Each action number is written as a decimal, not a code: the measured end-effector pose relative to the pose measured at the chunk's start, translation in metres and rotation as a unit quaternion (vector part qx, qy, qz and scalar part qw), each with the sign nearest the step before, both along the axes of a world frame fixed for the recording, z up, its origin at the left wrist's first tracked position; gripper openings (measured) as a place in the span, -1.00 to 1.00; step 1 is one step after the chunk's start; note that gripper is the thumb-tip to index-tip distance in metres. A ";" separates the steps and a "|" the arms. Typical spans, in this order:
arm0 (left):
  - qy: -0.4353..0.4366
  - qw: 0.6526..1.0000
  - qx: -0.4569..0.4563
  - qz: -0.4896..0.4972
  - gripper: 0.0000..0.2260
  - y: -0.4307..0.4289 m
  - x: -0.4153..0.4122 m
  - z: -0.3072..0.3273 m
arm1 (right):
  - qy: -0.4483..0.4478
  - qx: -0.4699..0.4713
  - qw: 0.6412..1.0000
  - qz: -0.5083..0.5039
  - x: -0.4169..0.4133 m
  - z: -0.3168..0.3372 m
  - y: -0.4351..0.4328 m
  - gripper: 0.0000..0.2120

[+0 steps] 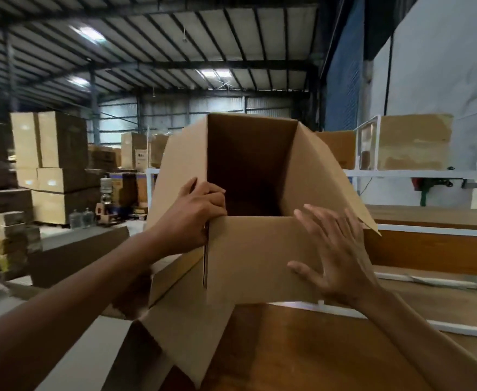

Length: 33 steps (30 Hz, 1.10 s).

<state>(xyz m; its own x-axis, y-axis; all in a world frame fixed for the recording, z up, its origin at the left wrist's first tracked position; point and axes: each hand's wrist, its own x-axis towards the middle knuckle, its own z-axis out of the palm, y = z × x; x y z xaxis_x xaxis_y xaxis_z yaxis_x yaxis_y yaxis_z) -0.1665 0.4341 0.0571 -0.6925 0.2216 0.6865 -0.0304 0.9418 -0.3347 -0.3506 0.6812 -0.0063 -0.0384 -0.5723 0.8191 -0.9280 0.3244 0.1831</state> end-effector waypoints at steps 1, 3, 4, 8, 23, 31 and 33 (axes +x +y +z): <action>0.013 1.000 -0.007 0.009 -0.72 -0.014 0.008 0.007 | 0.005 -0.024 1.000 -0.008 0.000 0.010 -0.014 -0.27; 0.033 0.999 -0.027 0.029 -0.71 -0.043 0.021 0.019 | 0.019 -0.055 0.998 -0.009 0.003 0.025 -0.045 -0.34; 0.043 0.998 -0.040 0.037 -0.71 -0.056 0.026 0.024 | 0.027 -0.066 0.997 -0.003 0.005 0.030 -0.062 -0.37; 0.058 0.994 -0.059 0.067 -0.69 -0.108 0.045 0.032 | 0.019 -0.067 0.996 0.051 0.010 0.041 -0.130 -0.47; 0.082 0.989 -0.068 0.104 -0.64 -0.314 0.137 0.018 | 0.074 -0.127 0.974 0.173 0.051 0.050 -0.367 -0.46; 0.077 0.991 -0.076 0.073 -0.64 -0.421 0.203 0.026 | 0.071 -0.126 0.980 0.138 0.133 0.064 -0.452 -0.46; 0.073 0.993 -0.069 0.065 -0.64 -0.442 0.213 0.026 | 0.090 -0.134 0.979 0.127 0.155 0.068 -0.465 -0.49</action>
